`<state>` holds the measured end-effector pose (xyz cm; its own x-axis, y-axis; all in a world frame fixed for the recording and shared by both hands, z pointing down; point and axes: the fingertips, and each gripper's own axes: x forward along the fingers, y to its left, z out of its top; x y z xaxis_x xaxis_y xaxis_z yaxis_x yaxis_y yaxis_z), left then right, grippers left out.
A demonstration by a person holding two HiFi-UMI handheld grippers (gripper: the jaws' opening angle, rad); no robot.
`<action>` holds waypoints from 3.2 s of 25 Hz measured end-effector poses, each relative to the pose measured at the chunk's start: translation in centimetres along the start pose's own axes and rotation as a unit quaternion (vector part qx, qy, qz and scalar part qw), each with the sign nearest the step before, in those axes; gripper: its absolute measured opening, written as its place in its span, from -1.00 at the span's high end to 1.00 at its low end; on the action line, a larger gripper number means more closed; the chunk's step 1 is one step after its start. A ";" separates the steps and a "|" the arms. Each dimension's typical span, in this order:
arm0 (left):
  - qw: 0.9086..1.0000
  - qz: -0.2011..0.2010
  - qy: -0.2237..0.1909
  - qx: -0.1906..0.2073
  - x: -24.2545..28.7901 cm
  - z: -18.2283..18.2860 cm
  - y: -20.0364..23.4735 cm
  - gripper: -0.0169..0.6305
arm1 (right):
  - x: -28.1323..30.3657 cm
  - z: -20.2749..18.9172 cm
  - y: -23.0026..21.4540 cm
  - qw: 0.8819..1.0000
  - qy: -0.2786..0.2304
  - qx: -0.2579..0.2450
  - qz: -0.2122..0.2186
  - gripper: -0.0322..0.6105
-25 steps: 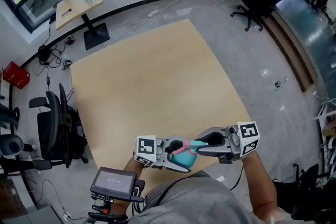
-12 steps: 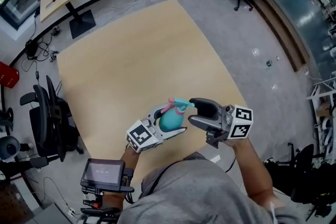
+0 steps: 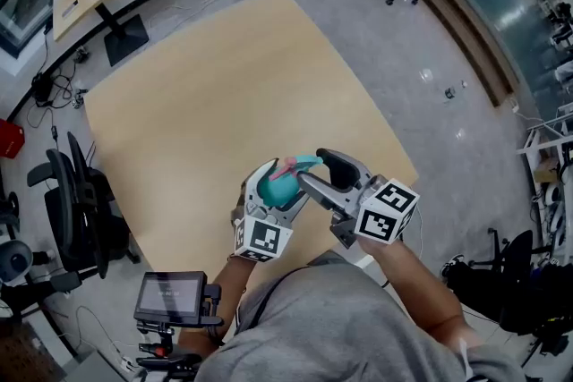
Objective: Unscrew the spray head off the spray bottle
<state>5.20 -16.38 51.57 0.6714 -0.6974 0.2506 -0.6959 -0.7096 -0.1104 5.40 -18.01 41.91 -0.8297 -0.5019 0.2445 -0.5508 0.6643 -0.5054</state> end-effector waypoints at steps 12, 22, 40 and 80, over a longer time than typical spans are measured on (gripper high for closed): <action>0.982 -0.175 -0.077 -0.012 -1.0 3.4 -5.1 -0.25 | 0.6 -1.8 2.6 0.989 0.076 -0.090 0.091 0.56; 0.858 -0.493 -0.083 -0.117 -7.1 4.3 -9.5 -0.25 | -2.8 -5.6 9.9 0.888 0.209 -0.243 0.331 0.57; 0.913 -0.312 -0.132 -0.228 -3.9 4.9 -1.9 -0.25 | -1.3 3.6 5.0 0.966 0.012 -0.065 0.250 0.02; 0.995 -0.095 -0.019 0.017 -2.2 -0.9 0.7 -0.24 | -0.2 -1.2 0.8 0.966 0.098 0.179 0.161 0.66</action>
<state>2.99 -15.24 51.84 0.7989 -0.5539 0.2343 -0.5477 -0.8310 -0.0969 4.98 -16.71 42.47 -0.9733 -0.1632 0.1613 -0.2237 0.5175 -0.8259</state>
